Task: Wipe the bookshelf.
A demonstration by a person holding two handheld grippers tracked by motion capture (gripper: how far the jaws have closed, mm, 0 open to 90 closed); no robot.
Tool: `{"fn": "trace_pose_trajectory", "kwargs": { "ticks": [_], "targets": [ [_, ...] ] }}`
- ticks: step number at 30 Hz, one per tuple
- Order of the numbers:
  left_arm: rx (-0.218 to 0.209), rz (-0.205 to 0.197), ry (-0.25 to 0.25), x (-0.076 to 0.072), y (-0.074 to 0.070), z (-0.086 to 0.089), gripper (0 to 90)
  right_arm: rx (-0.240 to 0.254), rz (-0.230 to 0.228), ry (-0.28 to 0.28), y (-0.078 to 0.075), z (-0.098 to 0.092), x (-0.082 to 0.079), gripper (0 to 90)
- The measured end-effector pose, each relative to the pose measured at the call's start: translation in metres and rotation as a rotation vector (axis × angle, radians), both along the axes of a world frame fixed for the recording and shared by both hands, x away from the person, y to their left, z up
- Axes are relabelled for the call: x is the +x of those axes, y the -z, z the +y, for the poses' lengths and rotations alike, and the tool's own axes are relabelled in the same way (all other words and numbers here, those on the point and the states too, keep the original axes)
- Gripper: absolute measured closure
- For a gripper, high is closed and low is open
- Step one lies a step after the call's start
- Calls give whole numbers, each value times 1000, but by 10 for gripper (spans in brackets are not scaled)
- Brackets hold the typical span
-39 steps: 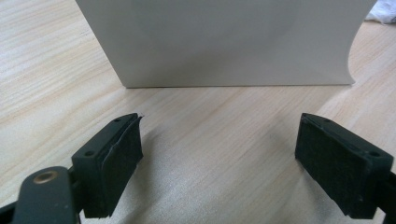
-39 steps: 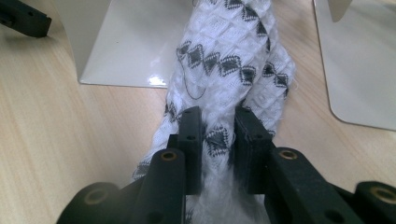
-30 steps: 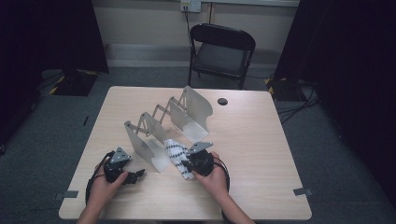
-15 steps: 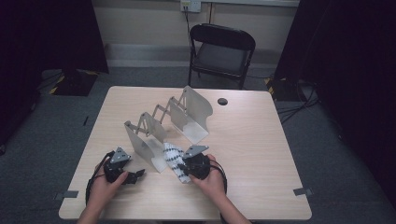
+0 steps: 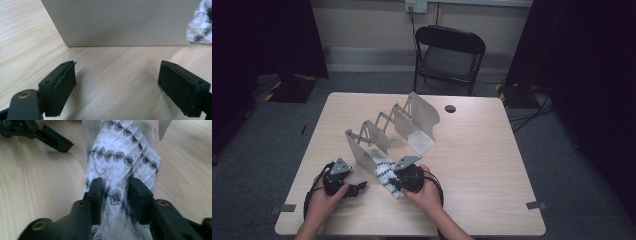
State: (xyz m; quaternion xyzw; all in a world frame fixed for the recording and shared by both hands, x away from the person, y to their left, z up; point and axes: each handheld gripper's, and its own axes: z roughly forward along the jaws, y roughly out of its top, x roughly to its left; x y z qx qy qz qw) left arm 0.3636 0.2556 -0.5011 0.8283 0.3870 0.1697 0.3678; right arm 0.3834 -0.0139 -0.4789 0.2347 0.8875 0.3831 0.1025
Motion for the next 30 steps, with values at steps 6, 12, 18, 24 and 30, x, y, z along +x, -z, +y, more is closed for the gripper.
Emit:
{"fn": "trace_pose_trajectory", "kwargs": {
  "ticks": [6,12,18,24,30],
  "targets": [
    [-1,0,0,0,0,0,144,25,18,28,-6,-13,-1,510],
    [1,-1,1,0,0,0,144,25,31,41,-8,-29,-6,503],
    [0,0,0,0,0,0,144,20,55,23,2,-25,-5,734],
    [-1,0,0,0,0,0,144,31,86,18,2,-9,7,787],
    [3,-2,2,0,0,0,144,13,73,0,1,12,20,791]
  ]
}}
